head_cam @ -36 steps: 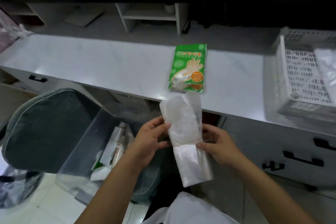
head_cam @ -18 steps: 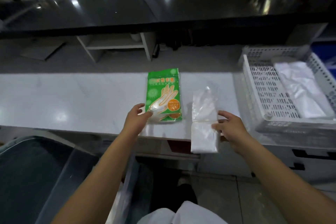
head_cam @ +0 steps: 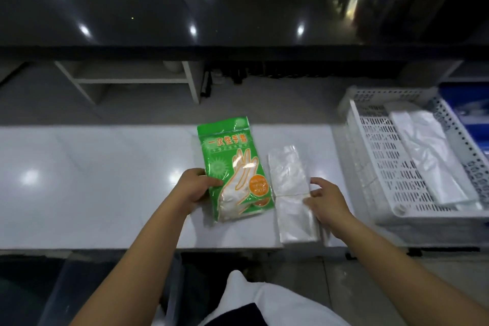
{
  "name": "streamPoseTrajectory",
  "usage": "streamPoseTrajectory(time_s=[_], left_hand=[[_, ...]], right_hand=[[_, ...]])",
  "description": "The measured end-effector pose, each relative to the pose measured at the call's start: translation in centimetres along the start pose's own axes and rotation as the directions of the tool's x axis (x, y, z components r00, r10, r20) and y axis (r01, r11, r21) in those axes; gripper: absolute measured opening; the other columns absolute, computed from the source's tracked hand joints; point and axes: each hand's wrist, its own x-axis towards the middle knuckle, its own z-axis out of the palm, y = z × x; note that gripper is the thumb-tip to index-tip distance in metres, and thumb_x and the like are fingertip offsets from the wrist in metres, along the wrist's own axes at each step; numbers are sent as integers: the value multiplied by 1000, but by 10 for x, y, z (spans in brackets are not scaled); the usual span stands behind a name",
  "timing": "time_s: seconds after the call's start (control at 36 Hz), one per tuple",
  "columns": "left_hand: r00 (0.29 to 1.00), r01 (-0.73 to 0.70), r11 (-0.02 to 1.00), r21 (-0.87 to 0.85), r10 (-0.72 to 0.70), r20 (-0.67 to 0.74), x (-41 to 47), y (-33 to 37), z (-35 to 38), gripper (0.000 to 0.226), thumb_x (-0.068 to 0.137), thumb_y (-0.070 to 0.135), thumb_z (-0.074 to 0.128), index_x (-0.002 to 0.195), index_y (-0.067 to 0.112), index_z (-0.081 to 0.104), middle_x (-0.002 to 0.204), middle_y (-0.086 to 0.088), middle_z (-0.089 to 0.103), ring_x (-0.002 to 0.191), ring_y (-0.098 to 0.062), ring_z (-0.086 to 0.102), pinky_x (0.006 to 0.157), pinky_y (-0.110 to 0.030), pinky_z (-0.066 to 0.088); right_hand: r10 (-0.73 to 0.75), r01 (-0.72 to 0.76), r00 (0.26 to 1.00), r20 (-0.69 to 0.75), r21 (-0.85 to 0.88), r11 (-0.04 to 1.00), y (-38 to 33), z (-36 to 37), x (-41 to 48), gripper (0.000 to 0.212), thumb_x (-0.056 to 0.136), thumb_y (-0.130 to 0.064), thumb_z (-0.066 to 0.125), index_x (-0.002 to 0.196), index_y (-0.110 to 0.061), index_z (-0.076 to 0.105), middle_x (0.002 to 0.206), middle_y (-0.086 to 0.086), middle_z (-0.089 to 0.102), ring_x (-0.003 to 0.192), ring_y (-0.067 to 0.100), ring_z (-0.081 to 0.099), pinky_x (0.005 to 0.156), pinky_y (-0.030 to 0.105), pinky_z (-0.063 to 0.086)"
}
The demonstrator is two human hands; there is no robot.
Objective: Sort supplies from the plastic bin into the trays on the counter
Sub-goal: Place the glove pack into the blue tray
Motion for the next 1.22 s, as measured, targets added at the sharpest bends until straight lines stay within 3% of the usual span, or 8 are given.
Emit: streamPoseTrajectory(time_s=[0.22, 0.33, 0.5, 0.64, 0.83, 0.92, 1.03, 1.22], left_hand=[[989, -32, 998, -60, 40, 140, 11, 0, 0, 48, 83, -4, 68, 126, 16, 56, 98, -11, 76, 74, -26, 71, 60, -34, 55], [962, -88, 988, -125, 117, 245, 11, 9, 1, 48, 83, -6, 68, 123, 18, 58, 99, -8, 77, 80, -23, 75, 61, -36, 58], [870, -214, 962, -171, 267, 415, -7, 37, 23, 52, 80, -6, 70, 124, 21, 60, 110, -12, 74, 92, -26, 74, 65, -39, 58], [758, -273, 942, -196, 336, 558, -32, 61, 62, 62, 69, -3, 77, 124, 21, 62, 115, -16, 72, 100, -32, 71, 73, -44, 60], [647, -297, 937, -182, 338, 684, -67, 77, 149, 61, 66, -2, 78, 119, 24, 66, 116, -17, 71, 104, -35, 70, 76, -48, 58], [624, -314, 934, -170, 338, 705, -82, 76, 189, 60, 65, -2, 79, 117, 24, 67, 116, -17, 71, 103, -33, 71, 75, -46, 59], [602, -295, 936, -192, 338, 723, -104, 73, 242, 61, 67, -3, 78, 121, 21, 65, 120, -20, 69, 109, -37, 68, 79, -48, 58], [541, -278, 938, -205, 330, 774, -147, 57, 345, 66, 69, -1, 81, 127, 23, 61, 128, -22, 63, 117, -42, 62, 91, -55, 53]], right_hand=[[-65, 42, 995, -70, -294, 955, -2, -6, 1, 41, 85, -19, 64, 121, -35, 56, 94, -11, 65, 80, 10, 61, 62, 27, 44], [-117, 56, 986, -122, -416, 908, -12, -15, -6, 51, 86, -40, 66, 133, -38, 48, 116, -11, 60, 91, 9, 57, 70, 28, 42], [-232, 236, 961, -149, 6, 972, -43, -53, -34, 41, 82, -34, 75, 121, -34, 64, 111, -9, 67, 94, 5, 66, 76, 27, 54], [-247, 251, 968, -50, 254, 934, -67, -99, -58, 66, 63, -49, 78, 124, -32, 62, 115, -3, 69, 101, 14, 70, 81, 37, 59], [-232, 243, 970, -77, 413, 877, -44, -165, -76, 37, 73, -31, 78, 109, -25, 71, 103, 4, 76, 95, 23, 73, 70, 31, 59], [-196, 238, 970, -143, 412, 880, -15, -194, -81, 50, 66, -38, 82, 113, -26, 69, 108, 0, 75, 99, 20, 72, 81, 37, 57], [-161, 172, 985, -68, 540, 824, 23, -241, -92, 63, 62, -35, 86, 119, -21, 64, 108, 5, 75, 96, 23, 73, 66, 29, 58], [-207, 157, 978, 8, 626, 764, 80, -345, -109, 40, 73, -15, 80, 112, -16, 72, 116, 16, 71, 100, 35, 71, 67, 38, 60]])
